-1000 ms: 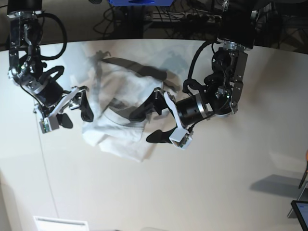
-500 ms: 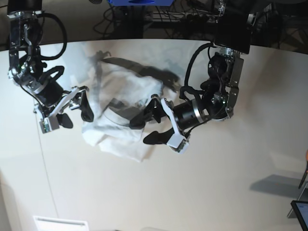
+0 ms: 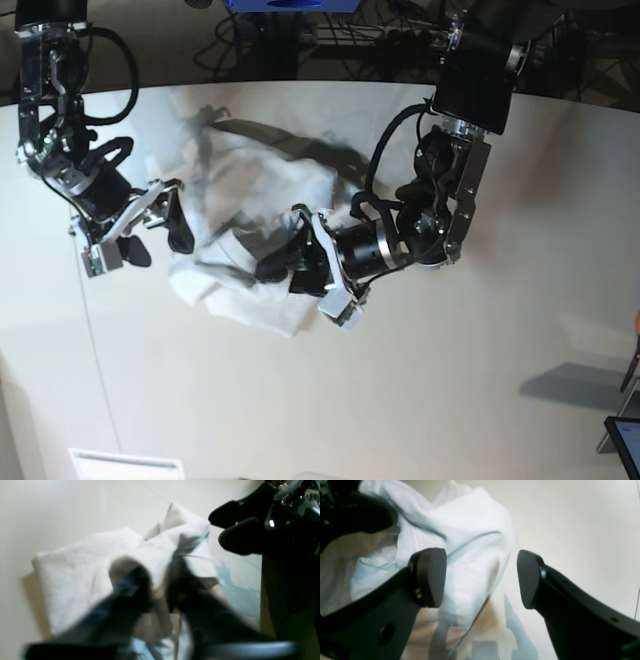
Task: Fold the T-shirt properly
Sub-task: 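Lower the left gripper and grasp the shirt fold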
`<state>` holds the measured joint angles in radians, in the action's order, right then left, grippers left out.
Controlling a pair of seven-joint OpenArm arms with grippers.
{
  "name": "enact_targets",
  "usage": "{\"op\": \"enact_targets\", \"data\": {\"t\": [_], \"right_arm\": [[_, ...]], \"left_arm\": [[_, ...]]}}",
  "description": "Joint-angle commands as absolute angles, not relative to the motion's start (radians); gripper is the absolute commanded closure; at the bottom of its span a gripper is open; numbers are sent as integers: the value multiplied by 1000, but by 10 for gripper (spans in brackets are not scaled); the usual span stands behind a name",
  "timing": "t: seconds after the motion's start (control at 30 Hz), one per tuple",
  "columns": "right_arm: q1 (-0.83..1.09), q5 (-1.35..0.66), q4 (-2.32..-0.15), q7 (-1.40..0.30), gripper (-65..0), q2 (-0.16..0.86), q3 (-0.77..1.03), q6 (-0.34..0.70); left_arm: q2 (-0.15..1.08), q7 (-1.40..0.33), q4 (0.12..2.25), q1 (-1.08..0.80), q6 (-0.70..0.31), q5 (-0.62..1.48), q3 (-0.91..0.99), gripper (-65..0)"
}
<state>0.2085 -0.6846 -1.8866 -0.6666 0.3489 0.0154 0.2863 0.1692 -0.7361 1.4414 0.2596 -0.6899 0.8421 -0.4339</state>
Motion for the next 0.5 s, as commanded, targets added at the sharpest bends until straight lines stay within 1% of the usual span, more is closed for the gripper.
{"op": "enact_targets", "data": {"t": [0.0,0.23,0.47], "right_arm": [[200,-700,-1900,-641,-416,361,21,292],[200,-700,-1900,-641,-416,361,21,292],[200,-700,-1900,-641,-416,361,19,292]], "left_arm": [[166,-708,1437,286,-698,865,-409,0],[163,-708,1349,317,-698,865,-291,-7],[170,-708,1227,387,-698,863,-282,-8]]}}
